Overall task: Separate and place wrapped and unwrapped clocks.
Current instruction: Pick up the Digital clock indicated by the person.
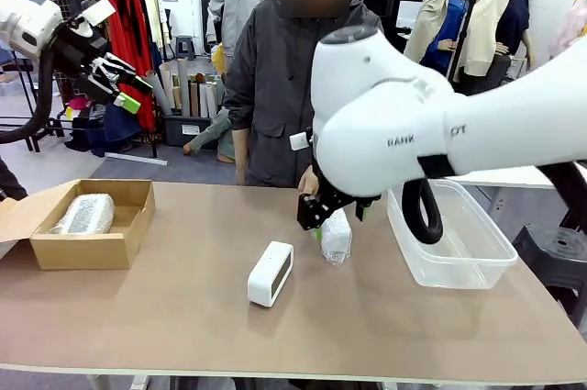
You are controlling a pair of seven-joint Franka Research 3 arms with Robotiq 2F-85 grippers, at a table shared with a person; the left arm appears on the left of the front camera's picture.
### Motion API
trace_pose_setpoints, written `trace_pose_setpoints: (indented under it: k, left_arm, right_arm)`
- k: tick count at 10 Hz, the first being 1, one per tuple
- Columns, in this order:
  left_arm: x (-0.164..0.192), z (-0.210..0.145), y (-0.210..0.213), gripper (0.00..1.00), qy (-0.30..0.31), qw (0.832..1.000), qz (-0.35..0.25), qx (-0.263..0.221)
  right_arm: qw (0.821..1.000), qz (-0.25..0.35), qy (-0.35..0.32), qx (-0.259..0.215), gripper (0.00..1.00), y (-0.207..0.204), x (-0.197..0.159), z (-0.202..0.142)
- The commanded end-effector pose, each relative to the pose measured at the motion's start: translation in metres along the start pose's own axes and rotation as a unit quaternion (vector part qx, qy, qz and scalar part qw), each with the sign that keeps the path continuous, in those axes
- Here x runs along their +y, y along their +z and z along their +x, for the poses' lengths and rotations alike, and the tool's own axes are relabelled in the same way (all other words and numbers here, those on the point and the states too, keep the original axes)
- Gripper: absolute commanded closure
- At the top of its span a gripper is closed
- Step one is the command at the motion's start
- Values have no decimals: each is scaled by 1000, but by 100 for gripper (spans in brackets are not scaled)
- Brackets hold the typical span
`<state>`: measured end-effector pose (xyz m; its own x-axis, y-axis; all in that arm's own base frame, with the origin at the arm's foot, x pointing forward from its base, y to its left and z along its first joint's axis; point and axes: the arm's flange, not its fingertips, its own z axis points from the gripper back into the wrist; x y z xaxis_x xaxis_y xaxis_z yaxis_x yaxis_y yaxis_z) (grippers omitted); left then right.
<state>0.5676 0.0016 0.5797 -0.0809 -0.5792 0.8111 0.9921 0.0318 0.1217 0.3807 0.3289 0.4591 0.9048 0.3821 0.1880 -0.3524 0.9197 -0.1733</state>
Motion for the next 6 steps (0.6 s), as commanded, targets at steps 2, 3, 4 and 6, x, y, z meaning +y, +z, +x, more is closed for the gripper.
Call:
trace_pose_setpoints:
  k: [2,3,4,6]
  left_arm:
    - [-1,1,1,0,0,1000,-1,-1]
    - [-1,1,1,0,0,1000,-1,-1]
    - [-1,1,1,0,0,1000,-1,-1]
    - [-1,1,1,0,0,1000,-1,-1]
  right_arm:
    - [998,3,-45,-37,0,-35,17,8]
    - [999,0,-28,-40,0,-36,20,9]
    - [997,22,37,-69,0,-28,14,11]
    - [999,16,-22,-25,0,-33,13,7]
